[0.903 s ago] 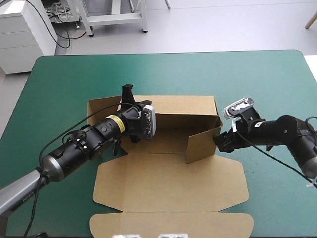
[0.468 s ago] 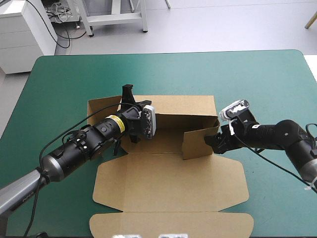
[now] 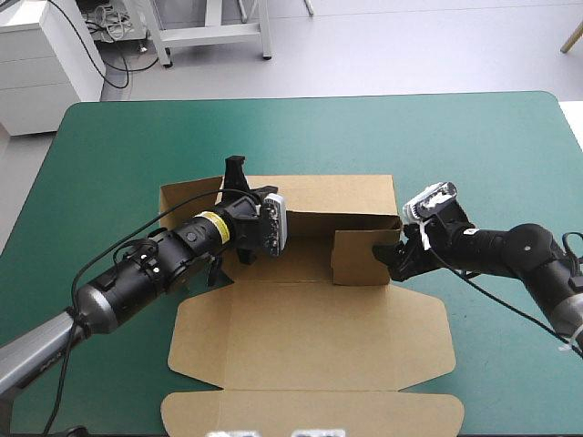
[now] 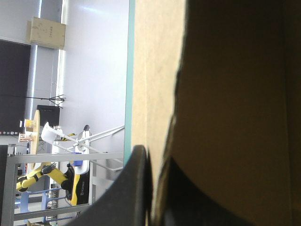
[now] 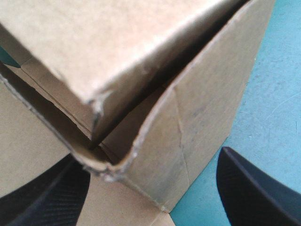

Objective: Fold the box

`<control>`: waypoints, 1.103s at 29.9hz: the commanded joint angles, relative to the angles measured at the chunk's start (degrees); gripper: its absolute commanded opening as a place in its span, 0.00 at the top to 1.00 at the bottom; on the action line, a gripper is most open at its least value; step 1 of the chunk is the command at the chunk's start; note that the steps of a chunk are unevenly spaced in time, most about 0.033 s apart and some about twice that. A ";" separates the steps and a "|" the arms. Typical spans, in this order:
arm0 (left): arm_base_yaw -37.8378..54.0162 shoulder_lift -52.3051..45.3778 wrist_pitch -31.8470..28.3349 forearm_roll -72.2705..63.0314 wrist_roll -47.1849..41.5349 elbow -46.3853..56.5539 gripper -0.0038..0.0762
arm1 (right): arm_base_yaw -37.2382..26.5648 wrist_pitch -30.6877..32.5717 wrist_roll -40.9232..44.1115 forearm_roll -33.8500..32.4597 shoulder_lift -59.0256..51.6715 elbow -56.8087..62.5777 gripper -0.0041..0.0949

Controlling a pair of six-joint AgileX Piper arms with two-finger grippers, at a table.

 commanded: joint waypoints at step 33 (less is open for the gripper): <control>-3.06 0.46 9.06 -2.53 -1.04 -0.31 0.88 | 2.56 0.21 -2.30 2.76 -1.70 -1.59 0.98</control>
